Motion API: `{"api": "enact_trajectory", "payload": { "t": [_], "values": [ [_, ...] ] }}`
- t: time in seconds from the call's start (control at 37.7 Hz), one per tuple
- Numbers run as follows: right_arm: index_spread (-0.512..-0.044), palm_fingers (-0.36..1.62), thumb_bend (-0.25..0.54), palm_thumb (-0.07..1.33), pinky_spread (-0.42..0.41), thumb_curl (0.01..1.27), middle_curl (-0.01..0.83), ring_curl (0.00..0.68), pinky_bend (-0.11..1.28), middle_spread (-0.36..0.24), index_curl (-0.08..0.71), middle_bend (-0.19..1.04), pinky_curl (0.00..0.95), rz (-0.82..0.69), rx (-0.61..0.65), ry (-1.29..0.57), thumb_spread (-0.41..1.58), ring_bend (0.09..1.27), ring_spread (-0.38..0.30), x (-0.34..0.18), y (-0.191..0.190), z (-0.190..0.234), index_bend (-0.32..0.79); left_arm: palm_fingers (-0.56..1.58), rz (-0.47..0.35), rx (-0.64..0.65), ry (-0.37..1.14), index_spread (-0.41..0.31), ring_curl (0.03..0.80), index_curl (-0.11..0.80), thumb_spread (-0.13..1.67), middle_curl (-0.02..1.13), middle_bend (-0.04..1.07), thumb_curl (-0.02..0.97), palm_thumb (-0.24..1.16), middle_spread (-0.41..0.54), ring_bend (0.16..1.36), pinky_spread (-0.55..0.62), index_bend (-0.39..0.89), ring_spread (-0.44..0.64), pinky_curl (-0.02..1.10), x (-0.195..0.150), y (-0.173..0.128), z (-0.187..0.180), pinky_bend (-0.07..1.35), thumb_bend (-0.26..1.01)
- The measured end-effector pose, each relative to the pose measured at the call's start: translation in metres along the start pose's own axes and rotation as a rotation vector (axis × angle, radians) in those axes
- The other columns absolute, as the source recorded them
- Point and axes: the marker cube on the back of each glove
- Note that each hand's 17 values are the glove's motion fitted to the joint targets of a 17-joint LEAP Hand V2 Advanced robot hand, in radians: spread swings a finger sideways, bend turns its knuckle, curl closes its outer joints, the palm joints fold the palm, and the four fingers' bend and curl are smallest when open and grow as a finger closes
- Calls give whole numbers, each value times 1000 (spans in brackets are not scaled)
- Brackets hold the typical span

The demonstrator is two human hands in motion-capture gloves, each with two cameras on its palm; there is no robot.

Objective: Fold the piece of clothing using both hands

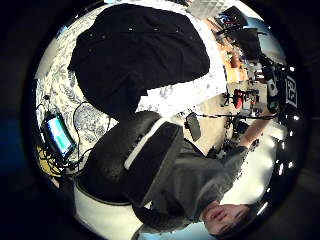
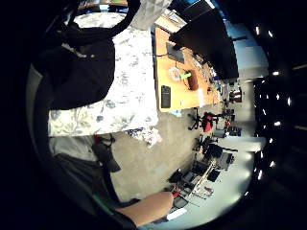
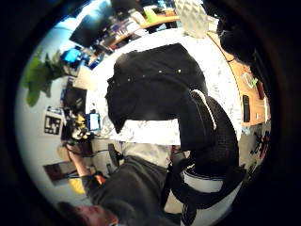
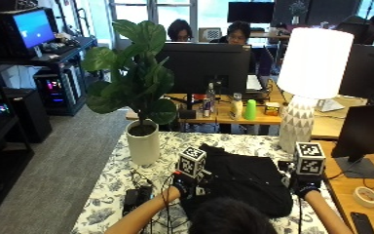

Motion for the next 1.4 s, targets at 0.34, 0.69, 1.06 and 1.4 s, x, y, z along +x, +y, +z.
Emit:
{"api": "enact_trajectory", "payload": {
  "t": [0.34,0.69,1.06,1.4],
  "values": [
    [-263,787,270,531,68,199,324,323,377,-44,223,256,295,31,-75,41,1291,491,-56,7,-18,50,116,138,61,-195,143,70,273,199,935,173,166,171,-22,243,673,356,131,323,300,35,-29,113,569,-36],
    [-264,783,217,550,69,221,360,347,359,-44,235,234,317,-24,-195,29,1329,480,-52,-1,-18,103,114,101,-7,-170,-38,179,279,255,944,170,139,220,67,409,704,425,213,439,316,34,-56,152,588,13],
    [-269,744,156,575,78,247,384,361,366,-45,236,213,339,-136,-296,12,1312,463,-46,-13,-40,179,110,1104,-167,151,-101,-168,283,365,1449,351,439,249,436,-165,578,-157,281,-184,299,3,-93,78,413,286],
    [-257,499,96,667,115,295,370,366,460,-37,215,180,371,-111,-254,17,1169,444,1,-41,-75,241,100,1173,-207,205,-97,-226,344,385,1573,477,608,207,411,-302,539,-289,155,-327,324,-15,-117,71,286,308]
  ]
}}
